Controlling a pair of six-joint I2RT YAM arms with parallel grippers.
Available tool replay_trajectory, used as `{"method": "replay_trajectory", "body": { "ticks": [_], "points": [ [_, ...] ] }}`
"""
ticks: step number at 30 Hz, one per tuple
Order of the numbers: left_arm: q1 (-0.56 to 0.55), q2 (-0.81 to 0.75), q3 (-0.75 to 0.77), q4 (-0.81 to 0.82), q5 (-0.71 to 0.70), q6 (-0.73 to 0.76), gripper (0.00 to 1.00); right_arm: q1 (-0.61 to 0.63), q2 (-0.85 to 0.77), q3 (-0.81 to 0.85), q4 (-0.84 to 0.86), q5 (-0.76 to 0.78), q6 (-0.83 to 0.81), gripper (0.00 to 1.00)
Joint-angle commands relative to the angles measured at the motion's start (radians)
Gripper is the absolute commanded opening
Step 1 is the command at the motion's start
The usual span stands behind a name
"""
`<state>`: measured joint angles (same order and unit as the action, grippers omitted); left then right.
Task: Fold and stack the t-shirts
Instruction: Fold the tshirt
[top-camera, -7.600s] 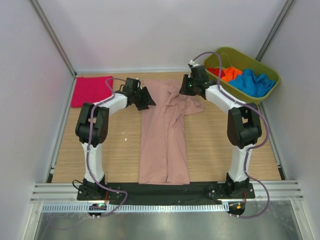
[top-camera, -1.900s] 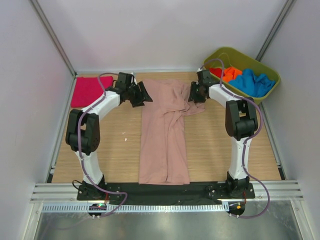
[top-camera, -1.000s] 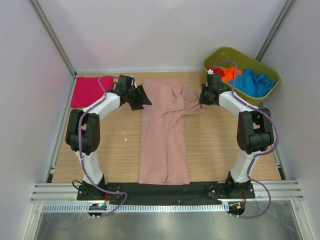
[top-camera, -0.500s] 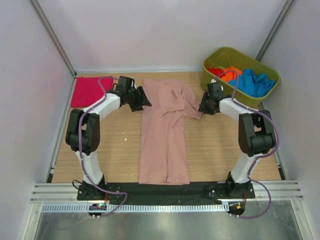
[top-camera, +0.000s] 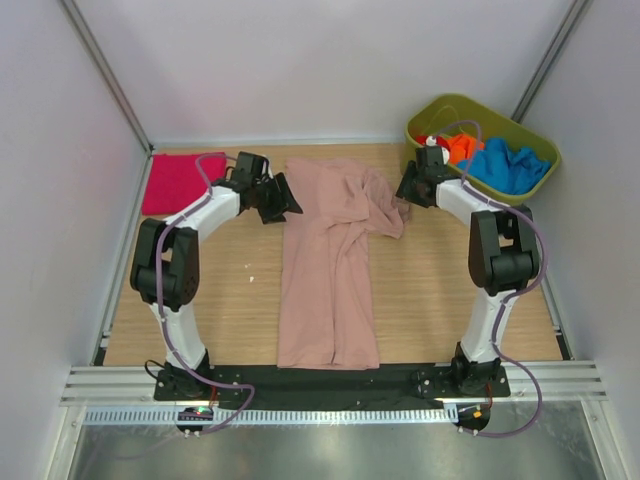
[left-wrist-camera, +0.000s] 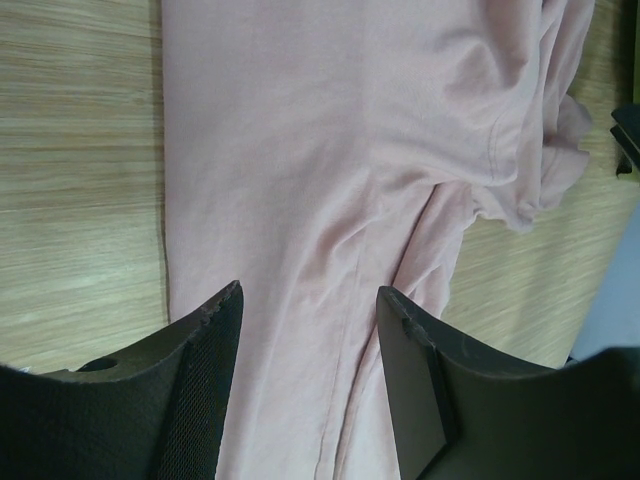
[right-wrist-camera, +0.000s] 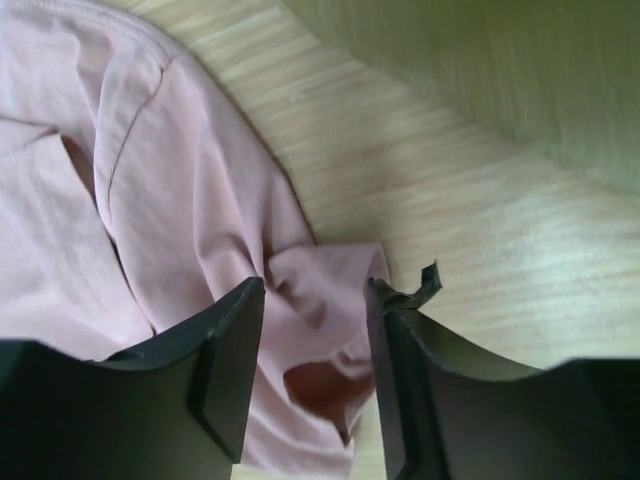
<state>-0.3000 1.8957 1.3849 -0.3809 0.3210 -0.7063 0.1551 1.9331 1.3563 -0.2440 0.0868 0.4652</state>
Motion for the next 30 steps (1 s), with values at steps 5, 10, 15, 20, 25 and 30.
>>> {"method": "replay_trajectory", "body": {
  "ticks": [5,10,15,20,25,30],
  "points": [
    [-0.002,-0.06,0.017,-0.021,-0.01,0.014,0.57,-0.002,0.063,0.067,-0.011,-0.073,-0.04,0.45],
    [-0.002,-0.058,0.022,-0.024,-0.008,0.014,0.57,0.003,0.027,0.035,0.017,-0.075,-0.072,0.45],
    [-0.002,-0.061,0.032,-0.029,-0.002,0.016,0.57,0.004,-0.017,0.03,0.041,-0.11,-0.189,0.41],
    [-0.001,-0.064,0.036,-0.032,0.007,0.014,0.57,0.009,-0.057,0.026,0.04,-0.099,-0.266,0.47],
    [-0.002,-0.072,0.026,-0.03,0.012,0.016,0.57,0.023,-0.106,-0.069,0.133,-0.044,-0.252,0.47],
    [-0.002,-0.073,0.019,-0.029,0.013,0.013,0.57,0.029,-0.109,-0.091,0.106,0.082,-0.064,0.38]
  ]
}}
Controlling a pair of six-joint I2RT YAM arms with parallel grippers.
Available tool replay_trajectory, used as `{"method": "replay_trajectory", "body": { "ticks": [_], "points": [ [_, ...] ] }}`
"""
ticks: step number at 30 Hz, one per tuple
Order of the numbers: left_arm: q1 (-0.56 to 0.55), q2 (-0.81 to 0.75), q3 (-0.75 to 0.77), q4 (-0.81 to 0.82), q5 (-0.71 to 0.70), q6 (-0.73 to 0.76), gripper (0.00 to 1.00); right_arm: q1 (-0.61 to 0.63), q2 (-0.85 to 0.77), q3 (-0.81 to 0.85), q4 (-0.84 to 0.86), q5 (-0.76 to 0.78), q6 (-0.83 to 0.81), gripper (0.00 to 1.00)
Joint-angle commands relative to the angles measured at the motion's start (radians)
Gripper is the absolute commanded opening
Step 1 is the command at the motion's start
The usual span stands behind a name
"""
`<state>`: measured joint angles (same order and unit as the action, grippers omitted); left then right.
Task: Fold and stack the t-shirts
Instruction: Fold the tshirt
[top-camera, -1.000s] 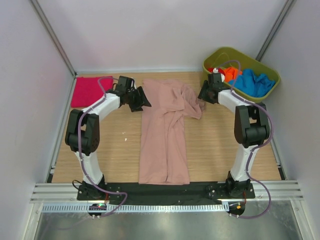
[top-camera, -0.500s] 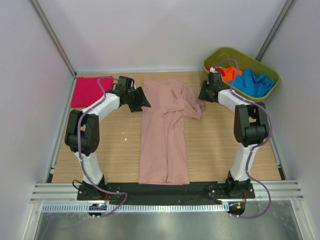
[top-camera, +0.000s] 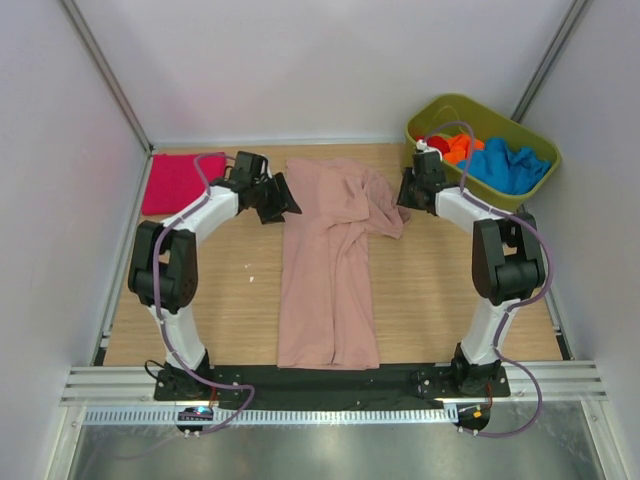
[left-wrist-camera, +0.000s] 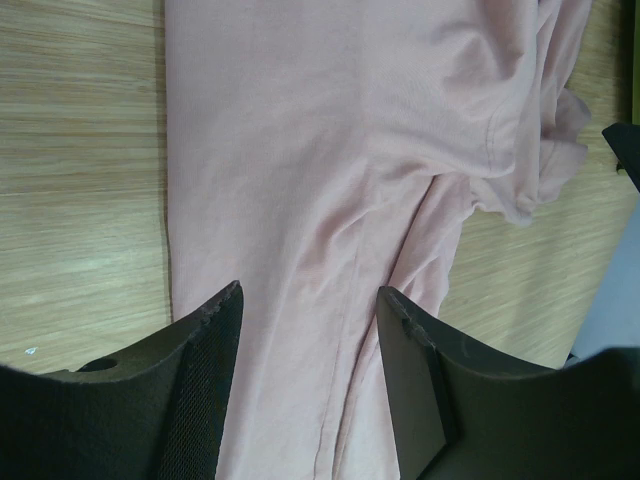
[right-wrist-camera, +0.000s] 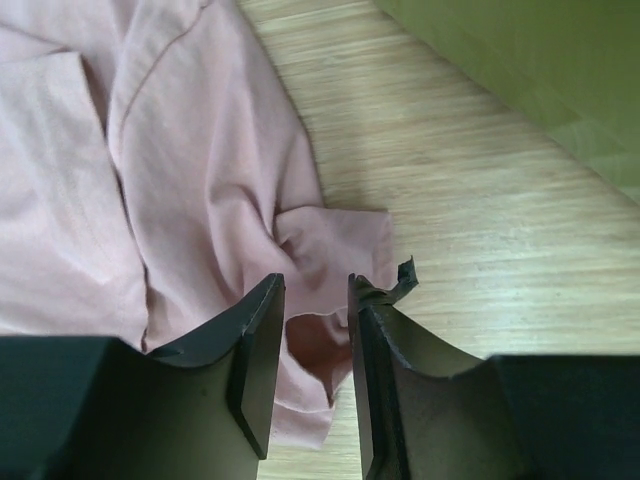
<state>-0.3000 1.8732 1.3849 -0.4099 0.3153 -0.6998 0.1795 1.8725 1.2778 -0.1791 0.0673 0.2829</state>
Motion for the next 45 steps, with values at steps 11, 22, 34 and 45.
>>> {"method": "replay_trajectory", "body": {
  "ticks": [11,22,34,45],
  "points": [
    [-0.001,-0.088,0.008,-0.001,0.013,0.01,0.57,0.011,0.017,-0.008,0.066,0.177,0.265,0.43],
    [-0.001,-0.127,0.017,-0.012,-0.004,0.01,0.57,0.014,0.07,0.015,0.039,0.183,0.335,0.44],
    [-0.001,-0.189,0.043,-0.029,-0.028,0.016,0.57,0.035,-0.015,-0.026,0.079,0.227,0.308,0.26],
    [-0.001,-0.192,0.029,-0.029,-0.019,0.016,0.58,0.11,-0.056,0.002,-0.037,0.485,0.412,0.31]
  ]
}}
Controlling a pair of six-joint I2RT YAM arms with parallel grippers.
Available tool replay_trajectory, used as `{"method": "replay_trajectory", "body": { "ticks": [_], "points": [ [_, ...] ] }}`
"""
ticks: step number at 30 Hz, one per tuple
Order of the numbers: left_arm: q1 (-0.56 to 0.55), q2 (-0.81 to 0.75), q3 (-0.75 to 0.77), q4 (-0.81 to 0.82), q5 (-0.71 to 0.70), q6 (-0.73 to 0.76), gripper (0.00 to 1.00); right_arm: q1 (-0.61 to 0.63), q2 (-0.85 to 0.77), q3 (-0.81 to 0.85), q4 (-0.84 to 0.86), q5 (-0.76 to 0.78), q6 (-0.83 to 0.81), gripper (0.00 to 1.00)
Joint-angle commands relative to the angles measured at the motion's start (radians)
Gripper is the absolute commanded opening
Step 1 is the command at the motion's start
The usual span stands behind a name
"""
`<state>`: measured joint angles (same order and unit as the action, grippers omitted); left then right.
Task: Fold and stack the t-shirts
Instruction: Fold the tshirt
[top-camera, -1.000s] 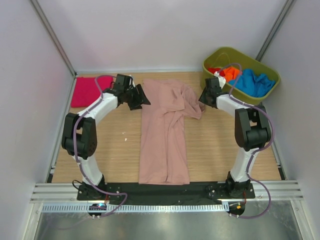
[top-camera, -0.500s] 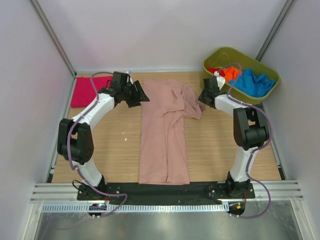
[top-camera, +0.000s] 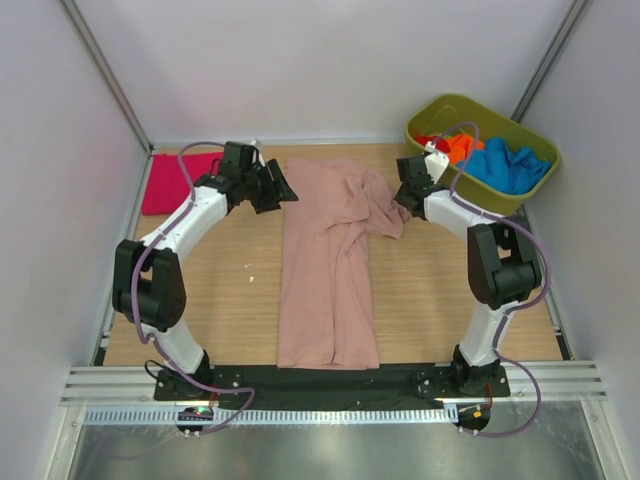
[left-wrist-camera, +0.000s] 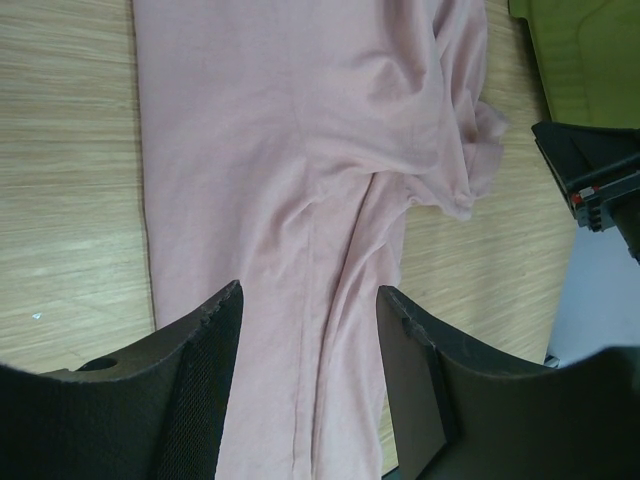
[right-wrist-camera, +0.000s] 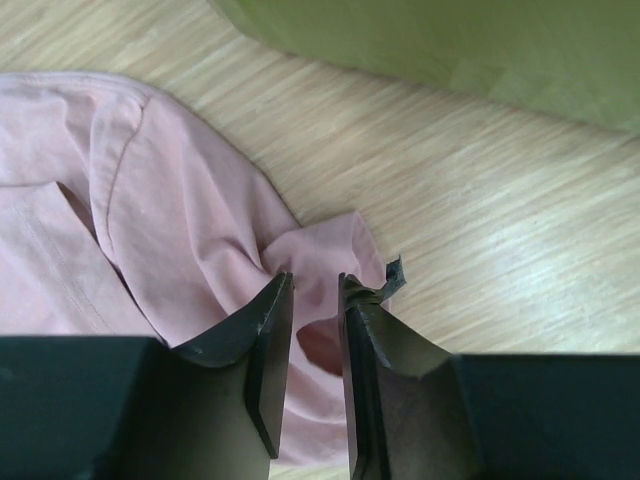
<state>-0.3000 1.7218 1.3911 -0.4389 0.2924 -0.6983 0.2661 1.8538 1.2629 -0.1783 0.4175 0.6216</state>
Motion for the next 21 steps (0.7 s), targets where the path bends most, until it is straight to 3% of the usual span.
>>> {"method": "replay_trajectory", "body": {
  "ticks": [1,21],
  "points": [
    [-0.001,-0.041,0.022,0.0,0.001,0.017,0.57,0.027,-0.035,0.018,-0.043,0.139,0.082,0.32],
    [0.012,-0.06,0.023,-0.007,-0.007,0.036,0.57,0.028,0.088,0.05,-0.046,0.139,0.207,0.37]
  ]
}}
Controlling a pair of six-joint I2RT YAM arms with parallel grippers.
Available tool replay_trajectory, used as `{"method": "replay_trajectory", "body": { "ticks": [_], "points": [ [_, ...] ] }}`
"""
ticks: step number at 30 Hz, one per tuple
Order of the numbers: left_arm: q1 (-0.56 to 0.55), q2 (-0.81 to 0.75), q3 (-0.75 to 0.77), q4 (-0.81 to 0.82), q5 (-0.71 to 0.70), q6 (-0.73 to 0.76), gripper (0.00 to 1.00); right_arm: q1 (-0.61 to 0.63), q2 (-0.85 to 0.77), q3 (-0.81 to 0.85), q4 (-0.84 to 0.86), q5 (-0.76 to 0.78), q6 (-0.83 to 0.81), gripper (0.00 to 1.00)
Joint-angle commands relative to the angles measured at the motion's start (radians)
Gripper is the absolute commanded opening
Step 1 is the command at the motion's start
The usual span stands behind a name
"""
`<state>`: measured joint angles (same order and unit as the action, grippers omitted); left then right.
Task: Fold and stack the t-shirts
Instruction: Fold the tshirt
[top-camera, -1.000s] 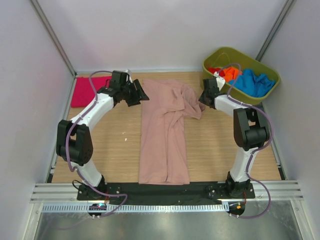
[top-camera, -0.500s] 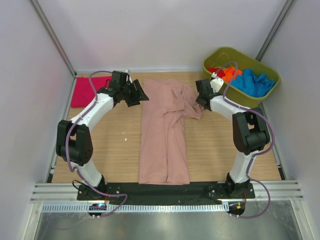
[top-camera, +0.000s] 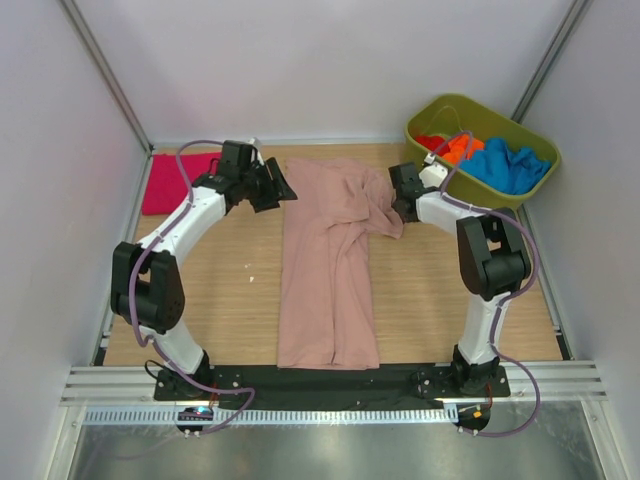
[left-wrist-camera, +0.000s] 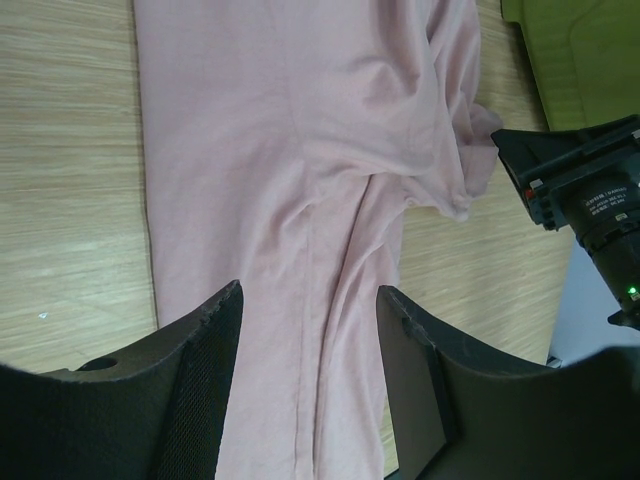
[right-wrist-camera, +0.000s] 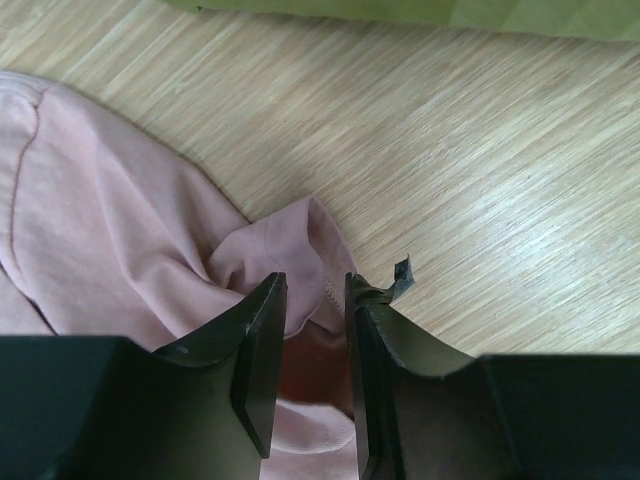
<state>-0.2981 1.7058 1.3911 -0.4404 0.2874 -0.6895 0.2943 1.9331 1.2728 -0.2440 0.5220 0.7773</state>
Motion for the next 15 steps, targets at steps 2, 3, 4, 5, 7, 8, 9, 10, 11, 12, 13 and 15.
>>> {"method": "replay_trajectory", "body": {
  "ticks": [2,3,4,5,7,8,9,10,11,12,13,15],
  "points": [
    [0.01,-0.043,0.023,-0.006,-0.002,0.027,0.58,-0.001,0.013,0.037,0.021,0.038,0.06,0.37],
    [0.01,-0.041,0.023,-0.007,-0.005,0.03,0.58,-0.001,0.02,0.036,0.025,0.039,0.063,0.37],
    [0.01,-0.041,0.022,-0.006,-0.007,0.03,0.57,-0.001,0.023,0.036,0.026,0.045,0.063,0.37],
    [0.01,-0.043,0.022,-0.006,-0.005,0.03,0.57,-0.001,0.023,0.037,0.029,0.05,0.065,0.36],
    [0.008,-0.044,0.022,-0.008,-0.008,0.031,0.57,0.0,0.026,0.04,0.037,0.055,0.059,0.32],
    [0.008,-0.044,0.022,-0.009,-0.007,0.031,0.57,-0.001,0.026,0.039,0.051,0.056,0.054,0.24],
    [0.01,-0.043,0.022,-0.008,-0.008,0.033,0.57,0.0,0.023,0.039,0.058,0.058,0.05,0.19],
    [0.01,-0.044,0.022,-0.009,-0.01,0.033,0.57,-0.001,0.02,0.043,0.063,0.059,0.036,0.12],
    [0.008,-0.044,0.022,-0.009,-0.01,0.033,0.57,0.0,0.02,0.051,0.069,0.052,0.028,0.01],
    [0.008,-0.044,0.022,-0.008,-0.007,0.031,0.57,-0.001,0.015,0.051,0.074,0.044,0.019,0.01],
    [0.008,-0.046,0.022,-0.011,-0.004,0.03,0.57,-0.001,0.0,0.051,0.081,0.035,0.007,0.01],
    [0.008,-0.043,0.019,-0.008,-0.001,0.024,0.57,0.009,-0.023,0.043,0.116,0.01,-0.003,0.01]
  ]
}}
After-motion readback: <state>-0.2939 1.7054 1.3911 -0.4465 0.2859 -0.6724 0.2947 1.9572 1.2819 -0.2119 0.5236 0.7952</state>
